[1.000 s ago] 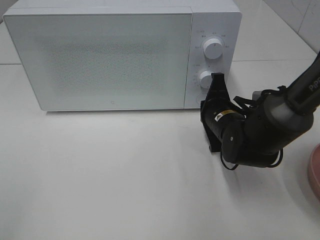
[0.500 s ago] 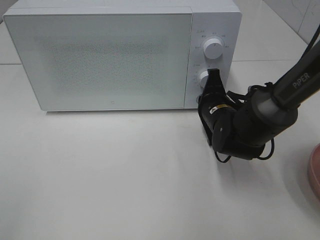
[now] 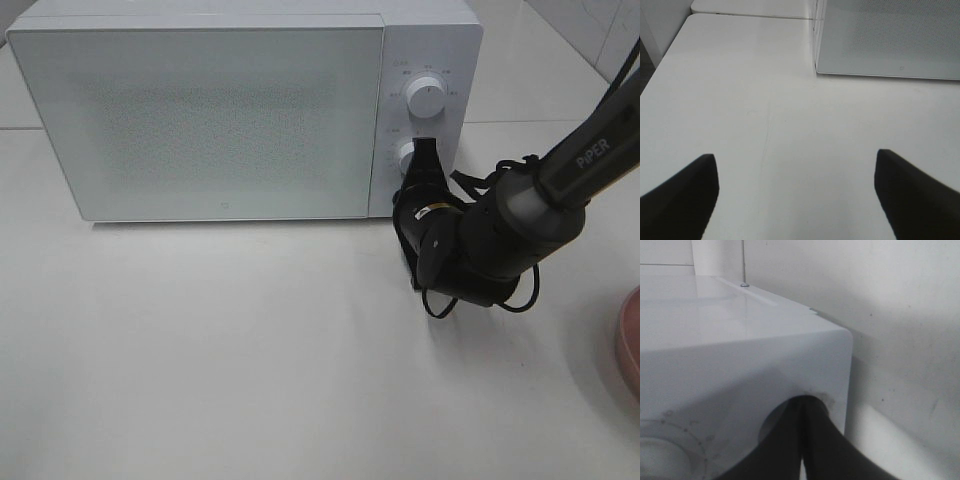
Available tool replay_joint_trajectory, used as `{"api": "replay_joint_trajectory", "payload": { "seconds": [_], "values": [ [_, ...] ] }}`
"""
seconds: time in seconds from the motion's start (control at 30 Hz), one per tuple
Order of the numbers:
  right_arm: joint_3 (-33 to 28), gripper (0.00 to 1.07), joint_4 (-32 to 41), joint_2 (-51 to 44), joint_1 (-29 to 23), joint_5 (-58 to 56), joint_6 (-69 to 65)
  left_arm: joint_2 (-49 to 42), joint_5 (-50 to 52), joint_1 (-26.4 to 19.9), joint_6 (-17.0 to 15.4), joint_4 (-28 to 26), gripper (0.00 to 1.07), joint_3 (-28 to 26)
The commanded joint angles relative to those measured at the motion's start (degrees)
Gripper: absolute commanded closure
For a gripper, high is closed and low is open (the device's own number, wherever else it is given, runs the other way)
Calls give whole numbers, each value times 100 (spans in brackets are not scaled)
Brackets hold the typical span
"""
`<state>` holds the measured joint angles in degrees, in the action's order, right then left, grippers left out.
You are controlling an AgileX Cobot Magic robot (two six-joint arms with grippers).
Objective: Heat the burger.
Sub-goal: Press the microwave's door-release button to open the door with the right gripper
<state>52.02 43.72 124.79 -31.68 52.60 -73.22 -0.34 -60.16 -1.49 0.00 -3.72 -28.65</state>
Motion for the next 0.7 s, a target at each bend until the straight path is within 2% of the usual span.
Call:
{"api": "replay_joint_trajectory", "payload": {
  "seconds": [0.03, 0.43, 0.7],
  "values": [
    [407, 107, -223, 40, 149, 625, 74, -138, 80, 29, 0, -52, 29, 6],
    [498, 107, -178, 63, 149, 756, 115, -138, 80, 29, 0, -52, 29, 6],
    [40, 107, -160, -223, 132, 435, 109, -138, 80, 29, 0, -52, 29, 6]
  ]
}}
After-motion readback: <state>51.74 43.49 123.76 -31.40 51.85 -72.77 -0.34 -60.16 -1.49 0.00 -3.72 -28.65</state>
